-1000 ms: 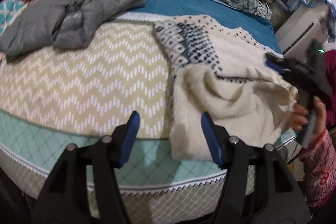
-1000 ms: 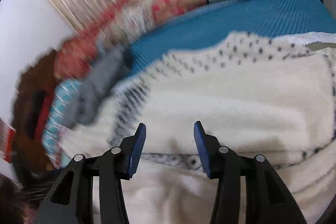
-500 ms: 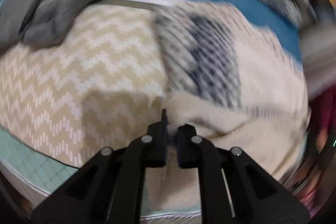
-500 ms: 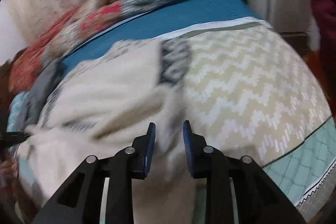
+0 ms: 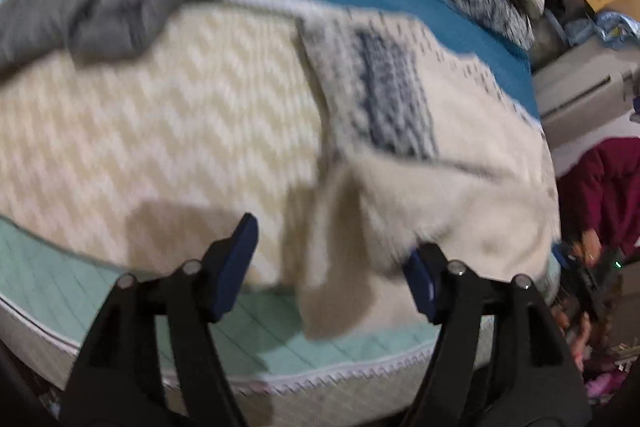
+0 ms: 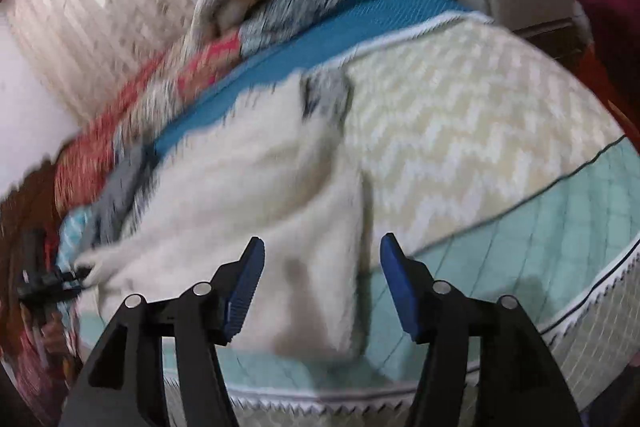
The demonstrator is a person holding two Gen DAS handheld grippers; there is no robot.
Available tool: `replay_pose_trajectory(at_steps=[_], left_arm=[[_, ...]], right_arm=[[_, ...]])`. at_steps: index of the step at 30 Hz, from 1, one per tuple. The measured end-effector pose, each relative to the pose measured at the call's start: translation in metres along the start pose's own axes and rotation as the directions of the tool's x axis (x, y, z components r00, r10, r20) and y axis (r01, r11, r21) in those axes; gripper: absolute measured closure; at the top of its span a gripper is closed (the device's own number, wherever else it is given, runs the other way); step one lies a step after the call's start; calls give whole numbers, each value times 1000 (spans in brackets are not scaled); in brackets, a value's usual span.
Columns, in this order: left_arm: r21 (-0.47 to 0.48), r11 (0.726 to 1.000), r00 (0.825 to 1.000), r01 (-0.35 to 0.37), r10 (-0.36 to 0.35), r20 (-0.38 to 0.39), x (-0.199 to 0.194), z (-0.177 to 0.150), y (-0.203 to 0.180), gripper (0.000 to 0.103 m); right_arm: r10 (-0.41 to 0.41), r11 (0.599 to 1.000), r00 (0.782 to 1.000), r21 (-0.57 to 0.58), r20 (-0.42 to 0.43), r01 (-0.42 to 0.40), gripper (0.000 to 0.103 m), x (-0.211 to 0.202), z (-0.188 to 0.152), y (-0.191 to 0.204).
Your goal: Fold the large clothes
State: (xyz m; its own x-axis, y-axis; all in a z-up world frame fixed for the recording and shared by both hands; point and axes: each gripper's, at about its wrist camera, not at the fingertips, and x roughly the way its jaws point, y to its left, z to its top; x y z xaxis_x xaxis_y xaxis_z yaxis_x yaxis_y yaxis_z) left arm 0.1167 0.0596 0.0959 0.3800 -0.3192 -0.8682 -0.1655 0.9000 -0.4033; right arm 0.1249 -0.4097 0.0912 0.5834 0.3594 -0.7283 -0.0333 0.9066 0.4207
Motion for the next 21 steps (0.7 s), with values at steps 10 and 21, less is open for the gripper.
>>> replay_pose_trajectory(at_steps=[10,21], left_arm=[[-109,992,993,-62,72,92,-35,1,24,37],[197,969,989,-147,149,4,28,-39,-38,37]], right_arm=[[-80,994,996,67,-44,83,103,-36,-8,-16],[-53,996,998,72,16,51,70,-37,-21,-10]])
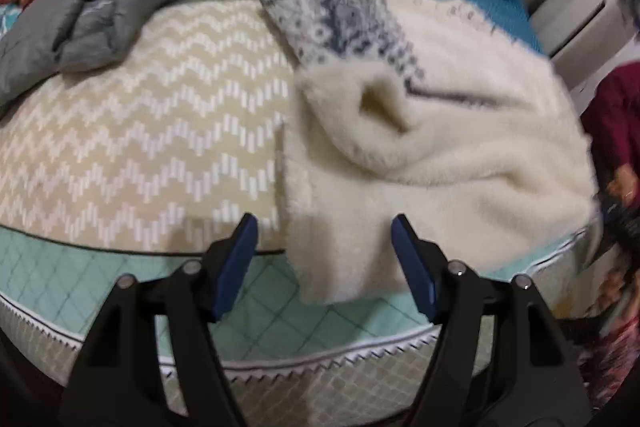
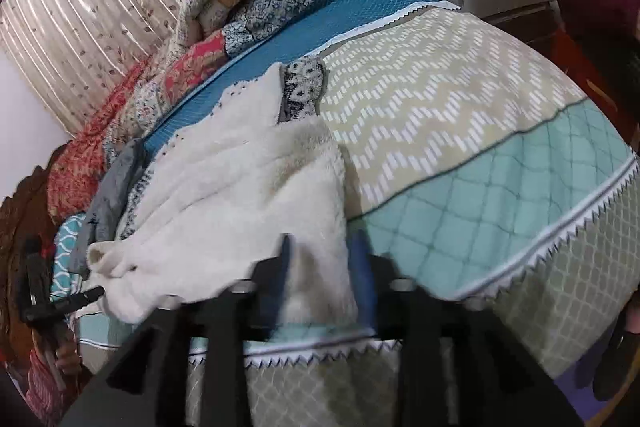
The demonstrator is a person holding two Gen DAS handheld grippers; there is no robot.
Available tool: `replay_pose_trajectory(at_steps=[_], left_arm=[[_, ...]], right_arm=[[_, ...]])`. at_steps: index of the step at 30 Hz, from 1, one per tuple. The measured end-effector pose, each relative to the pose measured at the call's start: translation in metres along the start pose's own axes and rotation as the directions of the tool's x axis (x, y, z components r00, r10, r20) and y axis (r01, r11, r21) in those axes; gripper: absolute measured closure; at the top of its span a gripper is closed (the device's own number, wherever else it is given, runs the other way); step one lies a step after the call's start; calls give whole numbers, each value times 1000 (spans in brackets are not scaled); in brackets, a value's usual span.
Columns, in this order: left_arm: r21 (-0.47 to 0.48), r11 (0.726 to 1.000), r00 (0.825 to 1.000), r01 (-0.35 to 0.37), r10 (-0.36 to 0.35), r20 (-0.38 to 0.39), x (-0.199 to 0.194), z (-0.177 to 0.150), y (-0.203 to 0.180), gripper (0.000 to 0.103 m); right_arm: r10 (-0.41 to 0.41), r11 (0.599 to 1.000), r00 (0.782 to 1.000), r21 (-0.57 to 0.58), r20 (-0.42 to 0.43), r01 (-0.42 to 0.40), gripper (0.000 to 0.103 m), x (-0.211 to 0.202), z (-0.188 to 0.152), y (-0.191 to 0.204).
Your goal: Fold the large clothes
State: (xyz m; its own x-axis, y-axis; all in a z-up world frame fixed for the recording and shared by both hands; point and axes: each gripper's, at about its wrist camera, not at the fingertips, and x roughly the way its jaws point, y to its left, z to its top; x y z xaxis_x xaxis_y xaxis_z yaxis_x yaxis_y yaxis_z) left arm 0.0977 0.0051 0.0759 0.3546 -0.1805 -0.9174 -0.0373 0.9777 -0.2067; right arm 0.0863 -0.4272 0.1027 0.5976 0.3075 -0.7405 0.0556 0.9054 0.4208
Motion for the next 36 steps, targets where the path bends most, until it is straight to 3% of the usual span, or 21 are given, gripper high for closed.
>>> replay_pose_trajectory(at_steps=[1,3,4,5,10,12,14,15,17,19,21,23,24,27,28,30,31,33,34,36], left_arm=[[-6,1000,1000,-3,3,-9,7,0,1,54],[-56,997,996,59,-63,-61,16,-2,4,90],[-83,993,994,85,-90,-65,14,-3,5,91],[-77,993,995,84,-87,-44,4,-6,5,92],[-72,990,990,120,-125,-69,-40,-33,13,93],[-90,991,989,101,-110,-101,-31,-36,18,91],[-87,996,985,30,-44,-167,1,-39,25,84],[-93,996,981,9,-27,-193,15,-41,28,75],[-117,993,983,17,-38,-178,17,-43,31,74],[-70,997,993,23,-31,-111,-8,-43,30,74],[-20,999,999,-28,27,-32,-35,-46,34,74],[-8,999,998,-52,52,20,-54,-47,41,74],[-9,999,999,-40,40,34,-60,-46,42,74],[25,997,997,79,-78,-10,-59,-33,32,74],[20,988,987,156,-155,-42,-53,-24,25,74],[-1,969,966,246,-245,-78,-40,-10,12,76],[-3,967,963,254,-253,-90,-31,-1,2,89],[1,987,983,159,-158,-90,-3,25,-10,99],[-4,996,993,94,-94,-75,7,35,-11,99],[-51,996,995,-73,69,-77,47,61,2,99]], right_arm=[[14,1000,1000,-8,-18,-14,66,7,2,4],[72,997,995,-13,-76,-73,69,19,1,10],[73,997,993,-21,-97,-76,99,22,0,14],[58,997,993,-47,-101,-63,103,19,-3,20],[-15,997,1000,-79,-20,13,103,-29,-19,18],[-47,997,996,-65,-77,42,103,-20,-36,7],[-79,996,987,-62,-136,71,103,2,-50,1],[-85,995,986,-70,-144,75,103,9,-55,0],[-74,996,990,-48,-119,68,103,5,-52,-1],[-61,997,996,-40,-63,59,95,-17,-44,-3],[-98,992,995,-78,27,100,78,-40,-36,-3],[-105,990,990,-88,92,114,54,-59,-28,-4],[-83,991,989,-99,121,95,51,-67,-22,-2],[-75,979,990,-181,117,95,48,-54,2,15],[-79,976,991,-194,105,99,48,-47,6,20],[-17,977,1000,-213,24,22,48,-14,21,32],[-11,976,1000,-216,-7,9,48,-1,24,33],[-75,968,995,-243,-65,57,48,39,34,39],[-194,948,980,-265,-44,176,49,64,40,35],[-303,927,953,-236,-20,290,49,88,45,23]])
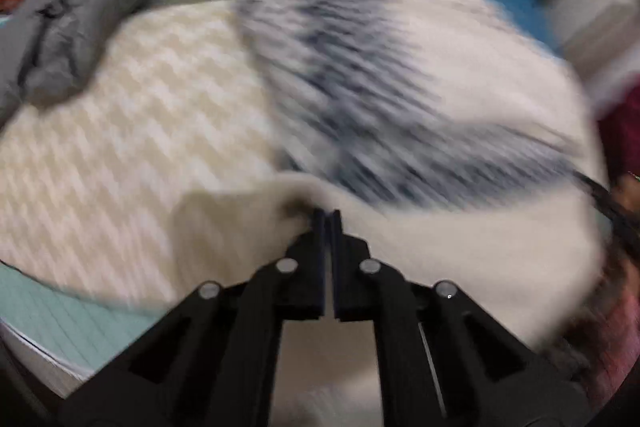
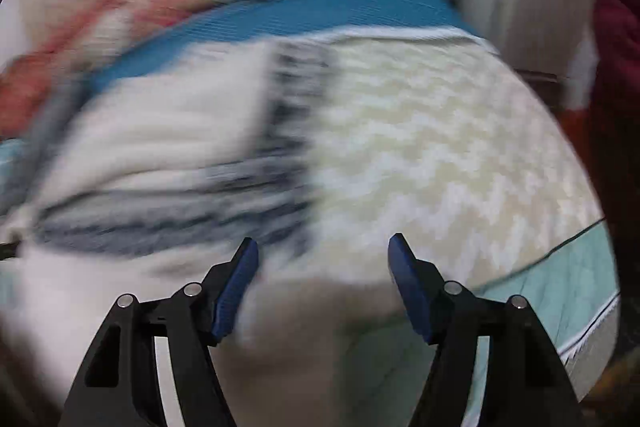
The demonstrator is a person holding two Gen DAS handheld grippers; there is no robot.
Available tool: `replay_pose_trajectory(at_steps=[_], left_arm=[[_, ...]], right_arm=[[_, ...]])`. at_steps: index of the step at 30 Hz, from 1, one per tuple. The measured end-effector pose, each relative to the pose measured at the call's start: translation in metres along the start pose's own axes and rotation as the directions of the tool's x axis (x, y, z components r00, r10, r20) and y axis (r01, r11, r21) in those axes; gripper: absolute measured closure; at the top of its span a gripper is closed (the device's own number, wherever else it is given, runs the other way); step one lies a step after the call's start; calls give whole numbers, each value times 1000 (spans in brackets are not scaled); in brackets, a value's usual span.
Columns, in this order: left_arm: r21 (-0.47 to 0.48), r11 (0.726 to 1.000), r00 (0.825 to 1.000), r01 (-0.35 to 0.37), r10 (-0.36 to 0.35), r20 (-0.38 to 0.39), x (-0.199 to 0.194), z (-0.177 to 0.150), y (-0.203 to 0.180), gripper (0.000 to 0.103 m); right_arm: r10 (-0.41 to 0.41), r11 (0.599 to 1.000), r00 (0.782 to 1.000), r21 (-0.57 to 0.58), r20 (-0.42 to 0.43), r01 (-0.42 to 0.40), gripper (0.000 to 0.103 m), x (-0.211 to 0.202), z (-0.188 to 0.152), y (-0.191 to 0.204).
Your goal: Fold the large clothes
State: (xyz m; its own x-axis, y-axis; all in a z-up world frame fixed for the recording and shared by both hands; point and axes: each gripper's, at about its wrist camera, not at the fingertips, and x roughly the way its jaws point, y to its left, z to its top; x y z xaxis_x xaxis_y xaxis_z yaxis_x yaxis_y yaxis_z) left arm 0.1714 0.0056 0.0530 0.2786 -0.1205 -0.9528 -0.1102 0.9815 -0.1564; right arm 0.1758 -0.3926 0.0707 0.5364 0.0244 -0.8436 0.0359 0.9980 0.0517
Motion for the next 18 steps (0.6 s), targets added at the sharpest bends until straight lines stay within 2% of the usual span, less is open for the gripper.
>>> replay_pose_trajectory(at_steps=[1,2,4,6,8,9,10,12,14,15,17,18], left_arm=[[-44,999,999,-17,15,-37,15,7,6,99],[-107,994,999,15,-20,-44,18,11,12,100],[-106,993,998,56,-57,-8,2,9,11,99],[-38,996,996,79,-77,50,-23,0,7,98],[-17,996,991,85,-83,104,-45,-10,10,89],[-20,996,987,92,-89,133,-56,-17,14,86],[-27,993,979,116,-110,173,-69,-23,16,85],[-31,988,966,154,-144,215,-82,-29,16,85],[0,982,958,188,-183,221,-85,-36,7,85],[26,978,955,208,-209,209,-85,-39,5,85],[84,974,960,210,-222,169,-75,-48,-6,85],[108,978,970,178,-193,146,-65,-52,-12,85]], right_arm=[[4,999,1000,46,3,-4,49,8,1,-8],[40,993,999,114,24,-43,49,5,1,-15],[102,974,988,189,112,-122,48,-20,-3,-22],[207,957,954,161,216,-243,49,-58,-12,-22],[293,944,929,85,225,-318,48,-79,-16,-9],[335,935,919,48,209,-352,48,-85,-17,-1],[412,909,895,-1,172,-418,48,-90,-20,15],[504,864,858,-51,95,-502,52,-87,-23,45],[587,806,809,-78,-29,-587,67,-73,-27,84],[598,792,797,-96,-86,-604,67,-62,-30,102],[507,838,846,-140,-163,-528,67,-33,-29,122],[437,877,882,-135,-175,-461,68,-9,-25,120]])
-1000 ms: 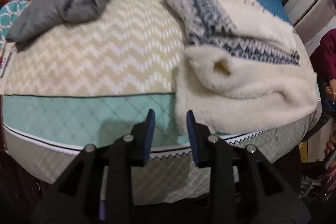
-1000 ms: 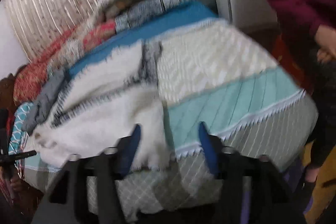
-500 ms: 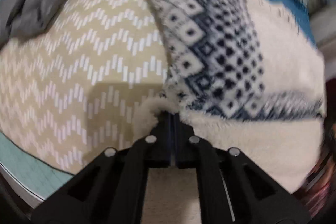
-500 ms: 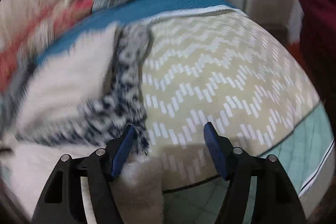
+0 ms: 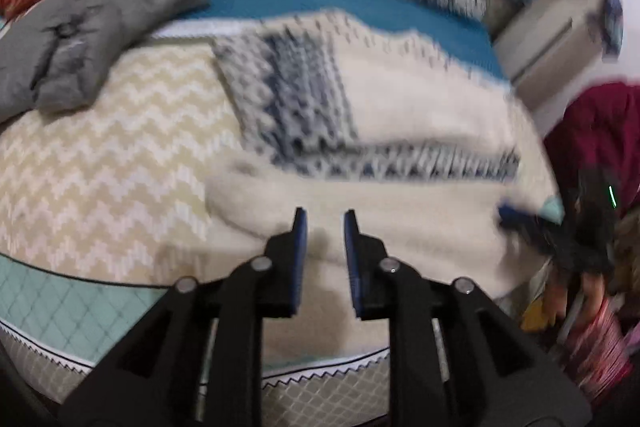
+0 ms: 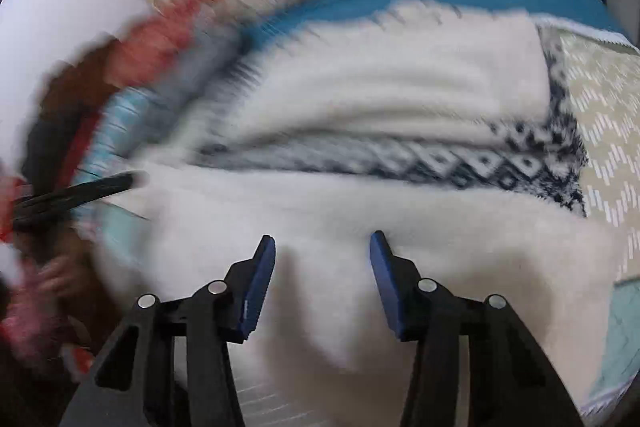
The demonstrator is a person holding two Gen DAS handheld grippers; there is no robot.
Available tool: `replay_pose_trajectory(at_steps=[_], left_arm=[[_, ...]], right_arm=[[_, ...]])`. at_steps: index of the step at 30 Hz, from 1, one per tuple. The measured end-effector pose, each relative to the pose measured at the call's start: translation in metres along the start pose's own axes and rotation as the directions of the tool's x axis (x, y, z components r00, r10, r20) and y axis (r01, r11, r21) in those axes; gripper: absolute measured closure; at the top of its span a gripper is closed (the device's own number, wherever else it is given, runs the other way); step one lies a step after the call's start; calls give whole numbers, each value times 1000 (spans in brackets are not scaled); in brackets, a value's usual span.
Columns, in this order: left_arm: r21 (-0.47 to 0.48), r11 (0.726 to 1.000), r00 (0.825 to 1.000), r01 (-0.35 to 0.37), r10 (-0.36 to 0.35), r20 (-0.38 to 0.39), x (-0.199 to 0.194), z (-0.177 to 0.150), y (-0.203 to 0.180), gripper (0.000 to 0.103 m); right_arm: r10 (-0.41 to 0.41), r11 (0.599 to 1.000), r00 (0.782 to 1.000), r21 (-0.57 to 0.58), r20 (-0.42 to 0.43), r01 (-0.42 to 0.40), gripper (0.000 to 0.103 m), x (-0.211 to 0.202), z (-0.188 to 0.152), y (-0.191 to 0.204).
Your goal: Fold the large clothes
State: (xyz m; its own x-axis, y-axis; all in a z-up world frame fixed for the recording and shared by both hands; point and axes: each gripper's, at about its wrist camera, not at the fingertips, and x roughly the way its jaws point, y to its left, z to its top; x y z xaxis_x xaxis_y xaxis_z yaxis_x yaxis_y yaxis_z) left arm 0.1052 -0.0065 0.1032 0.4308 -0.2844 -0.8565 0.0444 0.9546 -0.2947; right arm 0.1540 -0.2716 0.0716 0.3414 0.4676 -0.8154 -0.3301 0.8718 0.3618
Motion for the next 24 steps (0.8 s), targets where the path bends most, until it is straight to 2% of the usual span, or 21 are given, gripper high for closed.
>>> replay_pose_trajectory(at_steps=[1,2,3,4,6,8,10,13,15,17,18,19,20,21,22,24], left_arm=[[15,1000,1000,-18,18,-18,7,-5,-3,85],[33,998,997,-46,48,-55,22,-9,-5,85],[46,993,989,-105,109,-101,38,-14,-3,85],[50,990,981,-135,141,-131,46,-18,1,85],[17,994,985,-112,113,-131,47,-22,9,85],[-9,996,990,-84,82,-118,35,-19,11,85],[-20,1000,998,-19,18,-64,16,-11,4,85],[8,998,998,64,-64,1,2,5,-16,85],[35,997,998,69,-69,-1,10,14,-32,85],[58,998,999,28,-27,-26,31,17,-37,85],[62,998,999,-15,17,-45,45,18,-34,85],[68,991,989,-113,119,-88,67,15,-25,85],[61,986,978,-153,160,-131,81,12,-15,86],[21,995,986,-97,98,-135,88,7,-2,86],[-4,998,991,-62,61,-115,84,7,3,86],[-33,999,994,-14,10,-112,62,10,8,86]], right_arm=[[-41,999,999,32,4,41,76,11,5,-15],[-5,994,1000,105,31,2,78,17,10,-35],[36,984,997,171,62,-46,79,14,14,-45],[45,980,996,191,76,-59,79,10,15,-46],[13,994,993,106,118,-26,79,-9,14,-23],[28,999,990,36,139,-34,79,-30,8,-7],[42,999,986,14,160,-45,79,-44,-1,1],[62,998,983,-7,171,-62,79,-56,-2,6],[97,995,982,-14,159,-96,79,-47,6,14],[151,989,982,-17,118,-150,79,-23,15,26],[167,986,982,-15,90,-166,79,-7,17,29],[153,988,987,0,53,-153,79,12,20,24],[105,994,994,15,21,-105,79,28,24,23],[79,996,997,40,-21,-78,79,48,23,13],[130,988,991,89,4,-130,79,52,22,4],[168,982,986,91,4,-168,79,36,29,7]])
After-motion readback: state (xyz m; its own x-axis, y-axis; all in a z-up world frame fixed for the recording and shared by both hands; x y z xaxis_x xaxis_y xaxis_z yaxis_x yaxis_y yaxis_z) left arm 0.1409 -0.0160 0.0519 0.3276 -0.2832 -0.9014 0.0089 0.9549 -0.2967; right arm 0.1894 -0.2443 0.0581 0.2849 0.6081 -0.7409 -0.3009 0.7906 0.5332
